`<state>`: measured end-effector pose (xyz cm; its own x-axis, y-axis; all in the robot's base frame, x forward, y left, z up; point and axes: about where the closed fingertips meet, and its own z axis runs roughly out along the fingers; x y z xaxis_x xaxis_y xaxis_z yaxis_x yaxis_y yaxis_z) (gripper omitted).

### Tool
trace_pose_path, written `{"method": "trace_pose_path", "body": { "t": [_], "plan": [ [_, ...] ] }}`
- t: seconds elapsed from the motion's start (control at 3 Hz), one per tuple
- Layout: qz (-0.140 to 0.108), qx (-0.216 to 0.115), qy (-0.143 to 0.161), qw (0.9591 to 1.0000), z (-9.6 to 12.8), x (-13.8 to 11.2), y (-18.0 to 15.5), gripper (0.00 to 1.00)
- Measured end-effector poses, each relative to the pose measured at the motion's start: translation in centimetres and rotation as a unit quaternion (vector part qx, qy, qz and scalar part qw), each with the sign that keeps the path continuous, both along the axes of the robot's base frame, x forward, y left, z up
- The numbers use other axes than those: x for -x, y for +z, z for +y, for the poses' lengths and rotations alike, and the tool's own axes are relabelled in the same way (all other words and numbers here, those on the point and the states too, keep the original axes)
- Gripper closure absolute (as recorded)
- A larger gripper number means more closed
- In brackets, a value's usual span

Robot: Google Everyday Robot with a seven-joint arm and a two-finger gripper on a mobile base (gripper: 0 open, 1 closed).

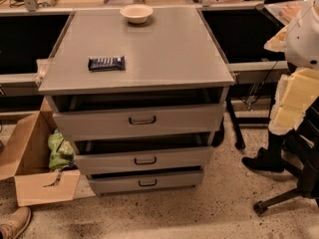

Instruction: Open middle drawer

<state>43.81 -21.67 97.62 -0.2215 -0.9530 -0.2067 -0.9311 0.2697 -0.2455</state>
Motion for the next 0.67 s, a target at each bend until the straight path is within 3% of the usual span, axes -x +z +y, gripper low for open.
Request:
{"method": "trace_pose_path", "body": {
  "t": [0.33, 0.67],
  "plan": [
    [-0.001, 0.0, 0.001, 1.0, 0.1, 0.0, 0.0, 0.0],
    [0.014, 0.011, 0.024, 0.9996, 1.1, -0.4, -3.2, 0.0]
  ]
}}
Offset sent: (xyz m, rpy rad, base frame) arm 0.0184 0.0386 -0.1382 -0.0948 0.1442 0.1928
